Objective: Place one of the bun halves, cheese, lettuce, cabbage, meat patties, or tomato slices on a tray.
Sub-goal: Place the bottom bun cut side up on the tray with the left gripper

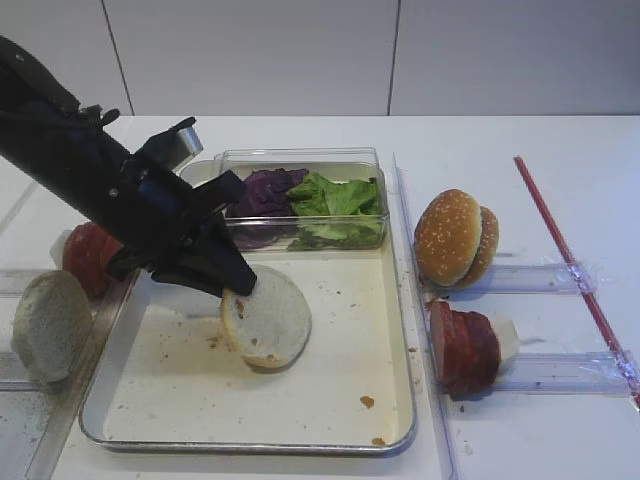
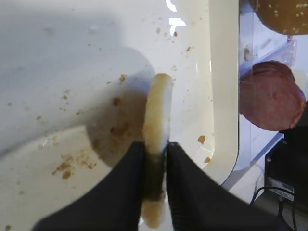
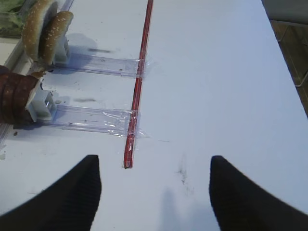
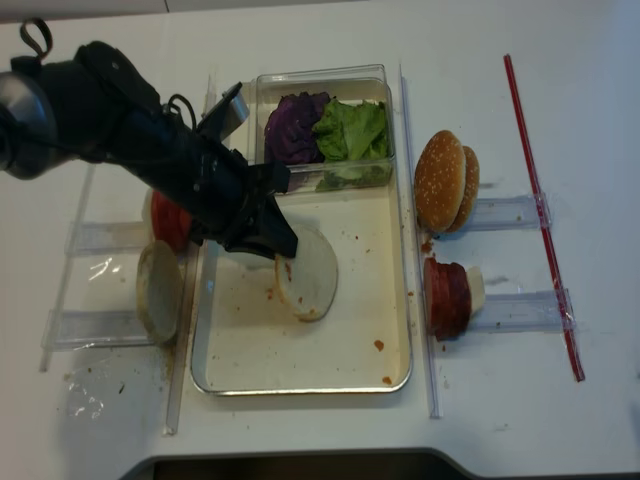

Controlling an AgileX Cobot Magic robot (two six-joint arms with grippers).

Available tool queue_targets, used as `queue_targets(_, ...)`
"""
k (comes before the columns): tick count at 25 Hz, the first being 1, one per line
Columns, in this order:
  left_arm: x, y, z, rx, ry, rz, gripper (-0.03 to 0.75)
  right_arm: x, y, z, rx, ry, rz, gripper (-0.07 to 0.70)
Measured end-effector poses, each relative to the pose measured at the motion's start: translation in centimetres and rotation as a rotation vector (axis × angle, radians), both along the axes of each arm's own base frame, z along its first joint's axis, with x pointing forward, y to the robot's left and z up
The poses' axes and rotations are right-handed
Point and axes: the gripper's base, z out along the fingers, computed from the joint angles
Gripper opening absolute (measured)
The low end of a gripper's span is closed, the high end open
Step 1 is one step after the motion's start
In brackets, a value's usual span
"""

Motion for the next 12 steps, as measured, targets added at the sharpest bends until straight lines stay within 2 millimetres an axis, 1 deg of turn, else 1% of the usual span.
queue_targets(3, 0.01, 0.07, -0.07, 0.011, 0.004, 0.005, 0.149, 0.0, 0.0, 0.0, 0.0, 0.0, 0.0, 0.506)
queue_targets(9, -0.06, 0.29, -0.25, 0.044, 0.026, 0.019, 0.172, 0.0, 0.0, 0.0, 0.0, 0.0, 0.0, 0.506)
queue_targets(12, -0.07, 0.31, -0.27, 0.048, 0.029, 0.021, 0.211, 0.0, 0.0, 0.0, 0.0, 0.0, 0.0, 0.506)
